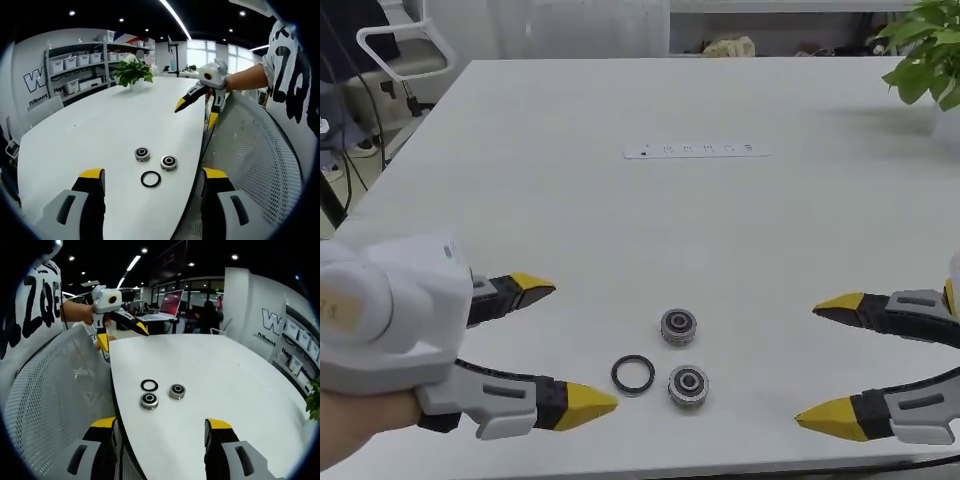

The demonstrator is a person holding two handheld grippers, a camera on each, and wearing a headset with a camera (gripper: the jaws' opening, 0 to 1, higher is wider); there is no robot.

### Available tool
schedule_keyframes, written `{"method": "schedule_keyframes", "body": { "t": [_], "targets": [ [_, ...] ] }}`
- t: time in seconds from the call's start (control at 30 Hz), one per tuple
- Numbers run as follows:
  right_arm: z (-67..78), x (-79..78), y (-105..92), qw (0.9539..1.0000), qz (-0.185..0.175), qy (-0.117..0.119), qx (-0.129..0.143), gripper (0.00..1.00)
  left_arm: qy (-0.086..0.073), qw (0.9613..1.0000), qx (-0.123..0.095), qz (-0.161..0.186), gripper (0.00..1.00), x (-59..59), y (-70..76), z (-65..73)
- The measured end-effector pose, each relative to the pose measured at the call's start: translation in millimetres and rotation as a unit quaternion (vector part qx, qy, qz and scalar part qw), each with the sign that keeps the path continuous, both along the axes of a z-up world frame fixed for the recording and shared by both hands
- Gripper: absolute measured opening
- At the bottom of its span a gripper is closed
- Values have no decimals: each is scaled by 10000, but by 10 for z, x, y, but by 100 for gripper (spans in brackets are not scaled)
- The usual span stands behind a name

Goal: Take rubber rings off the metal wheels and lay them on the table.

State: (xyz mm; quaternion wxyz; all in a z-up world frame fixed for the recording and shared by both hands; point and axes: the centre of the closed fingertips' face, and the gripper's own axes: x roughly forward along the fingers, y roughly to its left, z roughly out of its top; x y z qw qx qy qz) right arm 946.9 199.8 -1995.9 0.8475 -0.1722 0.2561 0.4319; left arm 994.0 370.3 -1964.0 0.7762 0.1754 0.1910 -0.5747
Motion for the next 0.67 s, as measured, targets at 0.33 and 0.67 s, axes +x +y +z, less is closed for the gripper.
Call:
{"method": "schedule_keyframes", "body": {
  "t": [0.33,0.67],
  "targets": [
    [20,7,2,10000,-44,17,54,71,5,10000,51,-13,77,-36,20,-19],
    [40,25,-8,9999,-90,-4,85,71,11,9999,112,-52,77,-57,24,-41]
  ]
}}
